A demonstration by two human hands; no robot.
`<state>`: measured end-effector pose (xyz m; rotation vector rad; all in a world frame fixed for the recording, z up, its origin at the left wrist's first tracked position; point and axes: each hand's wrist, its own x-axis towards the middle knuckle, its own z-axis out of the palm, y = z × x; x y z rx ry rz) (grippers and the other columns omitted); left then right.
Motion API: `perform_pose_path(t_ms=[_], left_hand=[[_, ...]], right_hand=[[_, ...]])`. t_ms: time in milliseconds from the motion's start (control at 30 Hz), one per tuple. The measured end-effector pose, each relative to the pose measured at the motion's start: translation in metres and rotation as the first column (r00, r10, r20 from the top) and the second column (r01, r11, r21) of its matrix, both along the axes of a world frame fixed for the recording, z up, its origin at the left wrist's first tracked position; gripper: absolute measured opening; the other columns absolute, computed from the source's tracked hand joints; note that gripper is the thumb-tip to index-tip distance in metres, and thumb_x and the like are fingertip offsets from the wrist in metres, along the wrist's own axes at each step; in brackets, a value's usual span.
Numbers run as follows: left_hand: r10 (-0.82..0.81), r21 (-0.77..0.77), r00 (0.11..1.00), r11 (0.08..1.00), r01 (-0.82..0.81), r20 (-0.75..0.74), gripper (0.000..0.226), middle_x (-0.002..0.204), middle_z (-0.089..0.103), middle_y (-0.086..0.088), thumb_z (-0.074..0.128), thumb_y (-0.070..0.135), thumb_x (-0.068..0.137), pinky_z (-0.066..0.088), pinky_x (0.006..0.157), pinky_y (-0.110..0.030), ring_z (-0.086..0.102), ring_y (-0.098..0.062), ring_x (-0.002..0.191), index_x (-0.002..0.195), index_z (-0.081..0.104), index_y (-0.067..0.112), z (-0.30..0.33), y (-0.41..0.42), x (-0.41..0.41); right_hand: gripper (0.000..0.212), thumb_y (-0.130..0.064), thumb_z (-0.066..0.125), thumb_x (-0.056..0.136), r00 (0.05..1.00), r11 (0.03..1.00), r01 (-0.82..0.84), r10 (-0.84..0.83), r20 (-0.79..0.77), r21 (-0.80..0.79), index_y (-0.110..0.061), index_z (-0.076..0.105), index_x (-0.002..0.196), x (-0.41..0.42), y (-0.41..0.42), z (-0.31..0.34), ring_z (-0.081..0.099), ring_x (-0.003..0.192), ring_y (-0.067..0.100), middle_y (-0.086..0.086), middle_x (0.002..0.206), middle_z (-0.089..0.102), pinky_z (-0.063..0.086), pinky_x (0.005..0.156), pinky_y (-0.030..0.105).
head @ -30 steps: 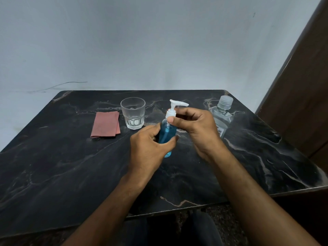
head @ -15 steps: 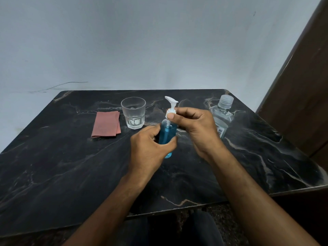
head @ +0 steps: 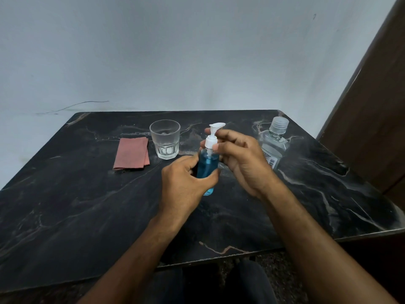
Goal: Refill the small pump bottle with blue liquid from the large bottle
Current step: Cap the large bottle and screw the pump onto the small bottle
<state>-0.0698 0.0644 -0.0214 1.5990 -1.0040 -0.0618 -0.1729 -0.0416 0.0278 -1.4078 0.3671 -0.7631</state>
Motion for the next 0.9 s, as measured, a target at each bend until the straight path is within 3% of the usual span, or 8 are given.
perform_pose_path(t_ms=[100,267,367,467,567,667,767,900], left_hand=[[-0.008,-0.002,1.000,1.000,0.008,-0.003,0.028,0.082,0.076,0.002,0.086,0.035,0.075,0.062,0.067,-0.042,0.074,-0.015,0.074,0.097,0.080,0.019,0.000,0.000,0.001],[-0.003,-0.019,0.999,1.000,0.004,0.049,0.026,0.083,0.074,0.004,0.084,0.033,0.078,0.062,0.067,-0.040,0.073,-0.014,0.075,0.096,0.079,0.017,0.001,0.000,0.003],[0.010,-0.022,0.998,1.000,-0.008,0.056,0.023,0.081,0.073,0.004,0.085,0.031,0.078,0.061,0.066,-0.040,0.071,-0.014,0.073,0.094,0.078,0.016,-0.001,-0.001,0.004],[0.020,-0.025,0.998,1.000,-0.019,0.053,0.021,0.080,0.073,0.004,0.086,0.031,0.077,0.060,0.064,-0.039,0.071,-0.013,0.071,0.090,0.077,0.017,-0.002,-0.003,0.002],[0.028,-0.021,0.997,0.999,-0.026,0.069,0.021,0.077,0.070,0.006,0.086,0.032,0.075,0.058,0.062,-0.034,0.068,-0.011,0.068,0.087,0.077,0.017,-0.002,-0.004,0.000],[0.026,-0.004,0.998,1.000,-0.025,0.060,0.023,0.077,0.071,0.007,0.086,0.034,0.075,0.059,0.063,-0.033,0.068,-0.009,0.068,0.088,0.077,0.017,-0.003,-0.002,0.000],[0.034,-0.007,0.999,0.999,-0.034,0.017,0.026,0.081,0.074,0.004,0.087,0.033,0.075,0.062,0.066,-0.038,0.072,-0.011,0.073,0.091,0.078,0.015,-0.002,-0.002,0.002],[0.009,-0.029,1.000,1.000,-0.008,0.023,0.024,0.083,0.075,0.003,0.086,0.030,0.078,0.062,0.068,-0.042,0.073,-0.017,0.075,0.097,0.079,0.018,0.000,-0.001,0.003]], right_hand=[[0.031,0.012,0.052,0.092,1.000,0.999,-0.027,0.027,-0.004,-0.031,0.013,0.064,0.120,-0.001,-0.003,0.002,0.067,0.110,0.032,0.021,0.126,0.069,0.055,0.097,0.039],[0.031,0.002,0.073,0.082,0.999,0.997,0.045,-0.045,0.007,-0.059,0.010,0.070,0.112,0.002,-0.004,0.000,0.071,0.104,0.034,0.025,0.111,0.073,0.057,0.096,0.043],[0.038,-0.007,0.084,0.068,0.995,0.995,0.097,-0.097,0.000,-0.026,0.004,0.074,0.103,0.005,-0.003,-0.001,0.074,0.096,0.030,0.019,0.100,0.077,0.060,0.088,0.039],[0.026,-0.005,0.088,0.067,0.988,0.988,0.152,-0.152,-0.012,-0.039,-0.004,0.074,0.089,0.008,-0.002,-0.003,0.076,0.087,0.022,0.010,0.089,0.078,0.060,0.078,0.031],[0.030,-0.010,0.093,0.063,0.970,0.967,0.238,-0.241,-0.024,-0.088,-0.010,0.067,0.080,0.011,0.001,-0.004,0.075,0.081,0.022,0.006,0.081,0.076,0.062,0.078,0.036],[0.036,-0.014,0.093,0.062,0.977,0.975,0.188,-0.197,-0.077,-0.120,-0.011,0.066,0.086,0.010,0.001,-0.003,0.073,0.081,0.020,0.004,0.083,0.075,0.062,0.080,0.037],[0.051,-0.012,0.090,0.067,0.993,0.995,0.082,-0.086,-0.076,-0.054,-0.010,0.063,0.111,0.009,0.000,-0.001,0.069,0.089,0.018,0.003,0.096,0.070,0.058,0.085,0.036],[0.028,-0.004,0.070,0.090,1.000,0.999,0.025,-0.025,0.000,-0.031,-0.002,0.070,0.117,0.007,-0.001,-0.003,0.071,0.104,0.026,0.013,0.112,0.074,0.057,0.094,0.043]])
